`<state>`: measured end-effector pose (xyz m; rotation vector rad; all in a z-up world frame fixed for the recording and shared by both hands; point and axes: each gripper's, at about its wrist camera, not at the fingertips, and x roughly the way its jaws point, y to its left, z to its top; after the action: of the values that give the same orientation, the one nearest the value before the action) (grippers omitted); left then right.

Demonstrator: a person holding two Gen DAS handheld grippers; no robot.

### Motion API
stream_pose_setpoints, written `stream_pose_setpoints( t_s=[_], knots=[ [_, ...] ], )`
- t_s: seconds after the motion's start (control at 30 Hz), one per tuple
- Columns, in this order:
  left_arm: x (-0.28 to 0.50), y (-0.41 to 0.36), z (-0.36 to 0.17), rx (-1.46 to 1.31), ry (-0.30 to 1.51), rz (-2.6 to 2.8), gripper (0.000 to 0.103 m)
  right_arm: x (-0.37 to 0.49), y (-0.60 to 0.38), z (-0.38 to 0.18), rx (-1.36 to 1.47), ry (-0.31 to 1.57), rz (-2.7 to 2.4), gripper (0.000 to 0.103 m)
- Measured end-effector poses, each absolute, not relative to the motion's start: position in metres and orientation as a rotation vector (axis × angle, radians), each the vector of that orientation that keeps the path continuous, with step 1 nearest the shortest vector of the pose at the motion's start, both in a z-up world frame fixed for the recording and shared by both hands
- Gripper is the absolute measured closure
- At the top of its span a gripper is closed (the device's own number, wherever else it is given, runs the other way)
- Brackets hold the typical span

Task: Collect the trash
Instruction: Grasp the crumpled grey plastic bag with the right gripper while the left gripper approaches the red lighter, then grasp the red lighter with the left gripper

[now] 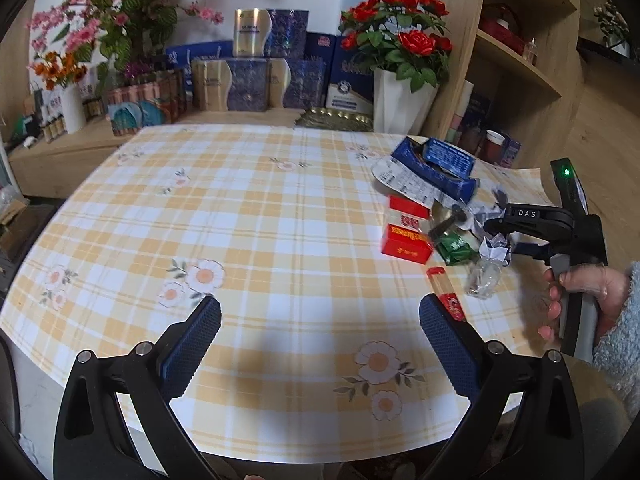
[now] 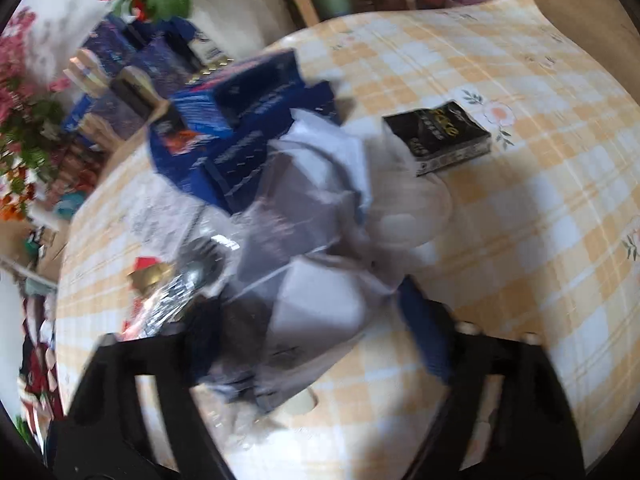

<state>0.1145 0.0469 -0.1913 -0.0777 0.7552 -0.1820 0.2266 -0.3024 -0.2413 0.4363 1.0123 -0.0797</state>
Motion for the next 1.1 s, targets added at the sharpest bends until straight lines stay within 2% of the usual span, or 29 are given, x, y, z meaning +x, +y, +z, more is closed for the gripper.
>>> stream_pose_setpoints(
  t_s=[0.07,0.13,0.33,0.53,0.6,0.67,0.77,0.9,1.03,1.1],
  knots=[
    [0.118,0.039,-0.194,-0.044,0.776,-0.168,0.006,0.217,-0.303,-0.232,0.442,0.978,-0.046,0.039],
    [0.121,0.030,-0.197,-0.013,0.796,-0.160,0.006,0.207,-0.307,-0.223,0.460,0.945,-0.026,0.040],
    [0.131,-0.001,-0.200,-0.001,0.828,-0.225,0.006,0.169,-0.321,-0.196,0.437,0.801,-0.024,0.041],
    [0.146,-0.040,-0.214,0.003,0.905,-0.327,0.006,0.131,-0.333,-0.184,0.379,0.742,-0.038,0.041],
    [0.152,-0.054,-0.220,0.008,0.927,-0.352,0.012,0.119,-0.336,-0.185,0.370,0.737,-0.040,0.041],
    [0.158,-0.065,-0.226,0.014,0.953,-0.359,0.028,0.106,-0.341,-0.187,0.371,0.738,-0.038,0.041],
    [0.169,-0.078,-0.234,0.008,0.985,-0.365,0.041,0.094,-0.346,-0.188,0.382,0.738,-0.040,0.041],
    [0.179,-0.094,-0.243,0.054,0.995,-0.344,0.045,0.083,-0.353,-0.187,0.407,0.730,-0.041,0.041],
    [0.186,-0.106,-0.255,0.106,1.017,-0.304,0.056,0.076,-0.356,-0.184,0.411,0.716,-0.043,0.041],
    [0.186,-0.110,-0.258,0.129,1.007,-0.283,0.056,0.075,-0.358,-0.183,0.416,0.712,-0.041,0.041]
  ],
)
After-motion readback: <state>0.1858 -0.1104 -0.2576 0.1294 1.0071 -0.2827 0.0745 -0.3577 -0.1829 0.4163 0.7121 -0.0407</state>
